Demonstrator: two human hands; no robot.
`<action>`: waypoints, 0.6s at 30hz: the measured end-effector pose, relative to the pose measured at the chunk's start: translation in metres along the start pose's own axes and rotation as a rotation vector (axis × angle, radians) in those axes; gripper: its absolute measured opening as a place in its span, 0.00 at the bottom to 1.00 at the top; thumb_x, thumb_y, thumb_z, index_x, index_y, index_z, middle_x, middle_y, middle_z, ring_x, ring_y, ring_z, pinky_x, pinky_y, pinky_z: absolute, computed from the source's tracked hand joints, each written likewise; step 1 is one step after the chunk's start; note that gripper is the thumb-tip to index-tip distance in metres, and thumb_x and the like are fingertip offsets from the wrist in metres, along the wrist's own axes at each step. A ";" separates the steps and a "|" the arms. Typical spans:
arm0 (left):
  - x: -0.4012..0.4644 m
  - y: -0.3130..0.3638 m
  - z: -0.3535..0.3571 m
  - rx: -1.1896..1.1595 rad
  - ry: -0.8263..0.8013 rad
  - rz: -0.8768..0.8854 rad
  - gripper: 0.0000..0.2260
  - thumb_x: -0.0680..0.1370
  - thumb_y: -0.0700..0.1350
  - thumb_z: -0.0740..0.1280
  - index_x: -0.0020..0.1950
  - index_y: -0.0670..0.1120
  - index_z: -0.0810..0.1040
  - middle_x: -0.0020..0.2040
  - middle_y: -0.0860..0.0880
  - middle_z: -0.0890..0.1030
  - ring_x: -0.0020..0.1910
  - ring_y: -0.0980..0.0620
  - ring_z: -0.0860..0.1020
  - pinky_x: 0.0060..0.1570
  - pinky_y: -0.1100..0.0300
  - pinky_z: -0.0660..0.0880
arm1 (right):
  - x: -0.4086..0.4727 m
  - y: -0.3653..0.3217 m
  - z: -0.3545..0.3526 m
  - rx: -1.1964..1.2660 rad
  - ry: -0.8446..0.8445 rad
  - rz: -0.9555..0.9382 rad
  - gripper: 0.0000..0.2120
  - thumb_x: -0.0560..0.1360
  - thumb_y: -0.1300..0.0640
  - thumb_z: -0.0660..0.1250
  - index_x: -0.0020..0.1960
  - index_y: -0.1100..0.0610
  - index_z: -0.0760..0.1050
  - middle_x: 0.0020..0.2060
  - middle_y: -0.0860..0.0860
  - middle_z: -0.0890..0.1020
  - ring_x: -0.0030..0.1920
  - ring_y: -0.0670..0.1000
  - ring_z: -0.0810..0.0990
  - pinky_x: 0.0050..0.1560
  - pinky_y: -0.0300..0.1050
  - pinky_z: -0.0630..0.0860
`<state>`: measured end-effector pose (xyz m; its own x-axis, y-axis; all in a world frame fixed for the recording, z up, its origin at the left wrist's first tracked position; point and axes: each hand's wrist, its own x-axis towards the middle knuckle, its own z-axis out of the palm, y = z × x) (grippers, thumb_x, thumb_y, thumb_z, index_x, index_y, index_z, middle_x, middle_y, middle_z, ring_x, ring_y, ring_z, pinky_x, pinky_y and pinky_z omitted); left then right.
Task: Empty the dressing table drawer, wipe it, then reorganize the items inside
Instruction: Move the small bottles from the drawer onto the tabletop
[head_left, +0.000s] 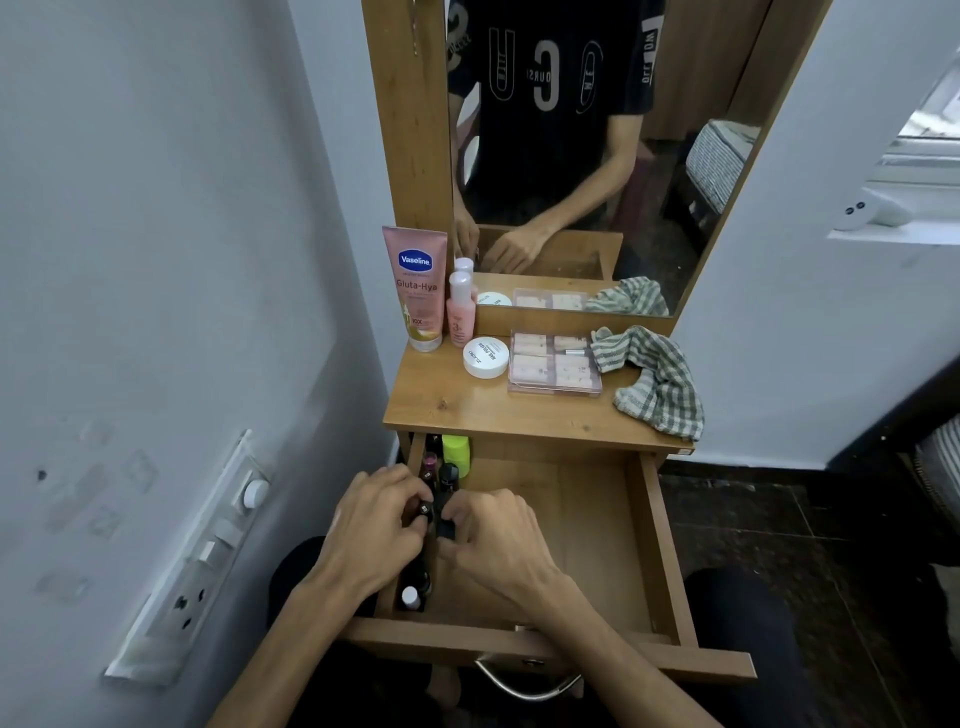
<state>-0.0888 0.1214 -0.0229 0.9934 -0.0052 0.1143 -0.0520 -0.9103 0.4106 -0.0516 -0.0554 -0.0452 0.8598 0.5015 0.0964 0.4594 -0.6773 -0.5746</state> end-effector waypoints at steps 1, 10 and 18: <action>0.000 0.001 -0.002 -0.008 0.005 0.011 0.10 0.70 0.42 0.75 0.49 0.53 0.83 0.44 0.62 0.76 0.44 0.62 0.72 0.48 0.63 0.64 | -0.002 0.001 -0.005 0.013 0.017 0.001 0.11 0.71 0.46 0.70 0.51 0.49 0.84 0.45 0.46 0.88 0.43 0.49 0.86 0.47 0.49 0.83; 0.014 0.019 -0.044 -0.033 0.115 0.113 0.07 0.64 0.45 0.72 0.41 0.55 0.81 0.37 0.61 0.77 0.39 0.60 0.74 0.47 0.67 0.62 | -0.023 0.018 -0.073 0.255 0.079 0.013 0.07 0.69 0.49 0.76 0.47 0.47 0.86 0.39 0.41 0.85 0.39 0.43 0.84 0.38 0.40 0.83; 0.045 0.034 -0.095 -0.098 0.199 0.143 0.05 0.65 0.47 0.71 0.39 0.54 0.82 0.37 0.60 0.79 0.37 0.59 0.76 0.49 0.68 0.64 | 0.008 0.007 -0.107 0.326 0.177 -0.077 0.03 0.72 0.54 0.77 0.46 0.50 0.85 0.38 0.43 0.85 0.39 0.46 0.84 0.37 0.35 0.79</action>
<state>-0.0558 0.1297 0.0820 0.9363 -0.0411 0.3488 -0.2098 -0.8619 0.4617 -0.0177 -0.1139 0.0382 0.8638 0.4241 0.2721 0.4538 -0.4199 -0.7860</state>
